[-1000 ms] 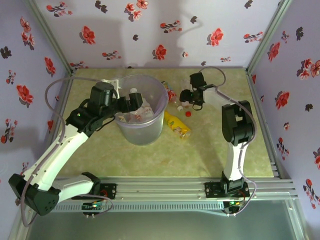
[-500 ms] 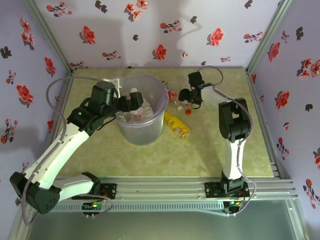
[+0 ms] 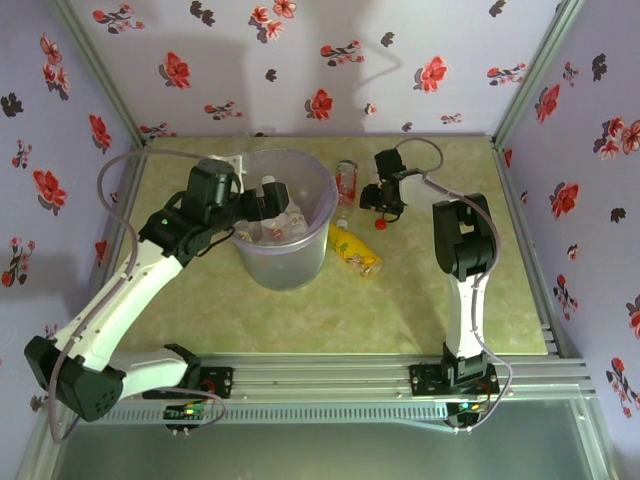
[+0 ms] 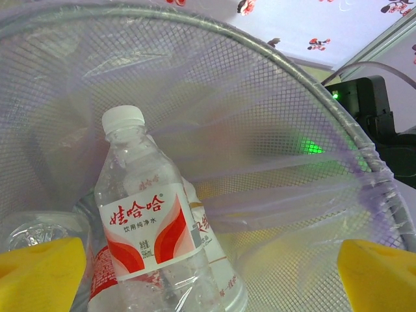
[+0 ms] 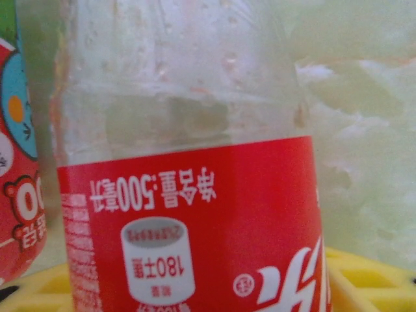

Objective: Put the plastic bottles in the bin

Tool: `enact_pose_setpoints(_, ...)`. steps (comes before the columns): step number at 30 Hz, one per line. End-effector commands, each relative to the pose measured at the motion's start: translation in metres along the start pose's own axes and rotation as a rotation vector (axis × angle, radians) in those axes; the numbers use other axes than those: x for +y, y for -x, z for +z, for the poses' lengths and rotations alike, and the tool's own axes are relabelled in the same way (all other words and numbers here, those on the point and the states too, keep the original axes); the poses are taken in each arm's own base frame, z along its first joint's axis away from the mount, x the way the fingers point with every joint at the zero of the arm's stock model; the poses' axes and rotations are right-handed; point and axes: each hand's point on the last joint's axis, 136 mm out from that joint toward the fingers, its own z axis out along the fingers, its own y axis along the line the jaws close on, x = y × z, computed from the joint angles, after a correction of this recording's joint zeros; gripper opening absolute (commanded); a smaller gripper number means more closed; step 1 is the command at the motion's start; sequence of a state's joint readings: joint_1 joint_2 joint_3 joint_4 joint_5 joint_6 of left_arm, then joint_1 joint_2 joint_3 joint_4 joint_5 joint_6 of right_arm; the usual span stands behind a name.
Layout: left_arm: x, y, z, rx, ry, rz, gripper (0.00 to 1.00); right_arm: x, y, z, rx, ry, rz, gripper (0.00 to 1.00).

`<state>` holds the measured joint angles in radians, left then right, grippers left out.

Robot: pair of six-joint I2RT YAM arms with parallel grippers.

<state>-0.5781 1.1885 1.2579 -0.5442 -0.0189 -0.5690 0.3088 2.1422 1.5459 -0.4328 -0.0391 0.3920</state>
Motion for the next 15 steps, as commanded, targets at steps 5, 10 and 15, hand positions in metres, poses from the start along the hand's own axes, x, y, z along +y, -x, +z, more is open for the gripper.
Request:
enact_pose_setpoints(5, -0.016, 0.025, -0.008, -0.049, -0.034, 0.021, 1.00, -0.002, 0.014, -0.047, -0.051, -0.036, -0.055, 0.59)
enact_pose_setpoints(10, -0.025, 0.036, -0.009, -0.079, -0.071, 0.013, 1.00, -0.004, 0.010, -0.081, -0.086, -0.008, -0.070, 0.57)
enact_pose_setpoints(15, -0.045, 0.051, -0.002, -0.097, -0.143, 0.019, 1.00, -0.006, -0.005, -0.122, -0.119, 0.027, -0.103, 0.56)
